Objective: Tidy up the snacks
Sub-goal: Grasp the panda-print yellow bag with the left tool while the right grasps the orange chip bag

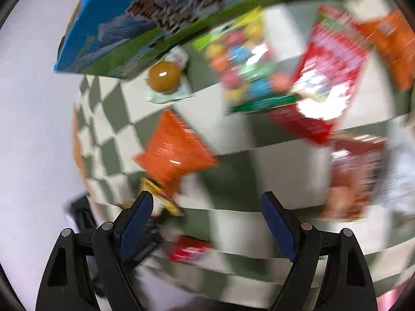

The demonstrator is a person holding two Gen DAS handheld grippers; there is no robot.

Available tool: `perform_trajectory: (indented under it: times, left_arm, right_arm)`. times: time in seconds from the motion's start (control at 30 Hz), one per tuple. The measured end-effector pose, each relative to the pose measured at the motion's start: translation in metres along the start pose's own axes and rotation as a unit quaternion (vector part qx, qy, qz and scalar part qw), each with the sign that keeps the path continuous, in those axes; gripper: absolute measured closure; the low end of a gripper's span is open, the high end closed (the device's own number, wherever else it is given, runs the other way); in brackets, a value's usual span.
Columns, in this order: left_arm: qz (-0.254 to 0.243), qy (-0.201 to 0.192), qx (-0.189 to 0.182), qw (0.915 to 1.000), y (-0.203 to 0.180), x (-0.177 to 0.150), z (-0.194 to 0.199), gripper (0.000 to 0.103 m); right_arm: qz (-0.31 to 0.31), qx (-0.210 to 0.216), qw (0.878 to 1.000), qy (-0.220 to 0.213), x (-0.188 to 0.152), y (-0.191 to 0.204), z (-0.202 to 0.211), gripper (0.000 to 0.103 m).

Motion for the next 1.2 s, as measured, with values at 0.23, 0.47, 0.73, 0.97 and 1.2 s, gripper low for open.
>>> perform_trajectory:
  times: [0.23,0.47,0.73,0.97,1.2]
  left_arm:
    - [0.078,0.020,-0.041,0.9959,0.024,0.005,-0.009,0.039]
    - [0.031,0.017,-0.016,0.9993,0.016,0.012,-0.006,0.039]
    - [-0.071,0.006,0.018,0.9973,0.000,-0.022,0.017,0.039]
    - [-0.188,-0.080,0.115,0.9721,-0.032,-0.040,0.050,0.039]
    - [-0.354,-0.079,0.200,0.9100,-0.058,-0.016,0.023,0.036]
  right_arm:
    - [-0.110,0.030,0.993,0.027,0.025,0.033,-0.067,0.016]
    - [0.050,-0.086,0.993,0.067,0.026,0.058,-0.093,0.041]
    - [0.350,-0.268,0.888,0.133,-0.008,0.057,-0.087,0.032]
    - [0.293,-0.221,0.926,0.088,-0.009,0.053,-0.063,0.023]
    - [0.279,-0.204,0.936,0.065,-0.007,0.047,-0.042,0.023]
Point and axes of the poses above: each gripper's, at about its wrist camera, not at the fingertips, and z roughly against the way its jaws point, y to its left, x to its top, the point moved 6 cm from there along -z, roughly the way its jaws point, and after that the axes turned 2 degrees about x, right-handed, at the moved point
